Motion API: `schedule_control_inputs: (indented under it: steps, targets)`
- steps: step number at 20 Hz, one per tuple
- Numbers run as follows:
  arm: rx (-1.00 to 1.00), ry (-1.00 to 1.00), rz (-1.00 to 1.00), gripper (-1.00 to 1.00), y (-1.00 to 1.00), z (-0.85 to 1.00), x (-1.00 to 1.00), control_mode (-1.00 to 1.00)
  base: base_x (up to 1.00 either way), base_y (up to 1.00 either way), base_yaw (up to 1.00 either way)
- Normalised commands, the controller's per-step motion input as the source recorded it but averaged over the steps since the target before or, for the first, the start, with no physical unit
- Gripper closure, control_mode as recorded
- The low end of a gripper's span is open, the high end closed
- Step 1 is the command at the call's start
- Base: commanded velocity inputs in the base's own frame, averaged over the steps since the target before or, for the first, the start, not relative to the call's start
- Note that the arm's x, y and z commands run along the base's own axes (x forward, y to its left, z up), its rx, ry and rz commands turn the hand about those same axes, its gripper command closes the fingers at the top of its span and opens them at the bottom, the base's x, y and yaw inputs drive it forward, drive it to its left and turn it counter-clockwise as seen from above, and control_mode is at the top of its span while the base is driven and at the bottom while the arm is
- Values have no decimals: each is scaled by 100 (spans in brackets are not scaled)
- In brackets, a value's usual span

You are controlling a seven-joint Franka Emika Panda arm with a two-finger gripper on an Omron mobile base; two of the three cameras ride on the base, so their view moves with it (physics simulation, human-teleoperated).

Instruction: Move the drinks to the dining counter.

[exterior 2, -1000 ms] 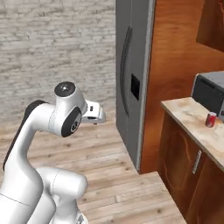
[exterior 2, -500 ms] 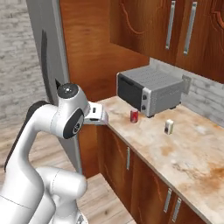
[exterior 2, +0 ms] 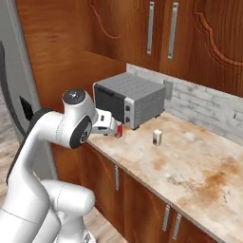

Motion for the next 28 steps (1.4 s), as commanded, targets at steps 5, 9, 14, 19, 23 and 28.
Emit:
schedule_control_inputs:
  steps: [5,9,14,19,23,28]
  targets:
    - [0,0,0,-100,0,0,0,100,35,0,-75]
    - [0,0,0,-100,0,0,0,100,60,16,-64]
    - [0,0,0,-100,0,0,0,100,45,25,-25]
    - [0,0,0,-100,0,0,0,100,44,30,-23]
    - [0,0,0,-100,0,0,0,100,43,44,-30]
    - [0,0,0,-100,0,0,0,100,43,51,-33]
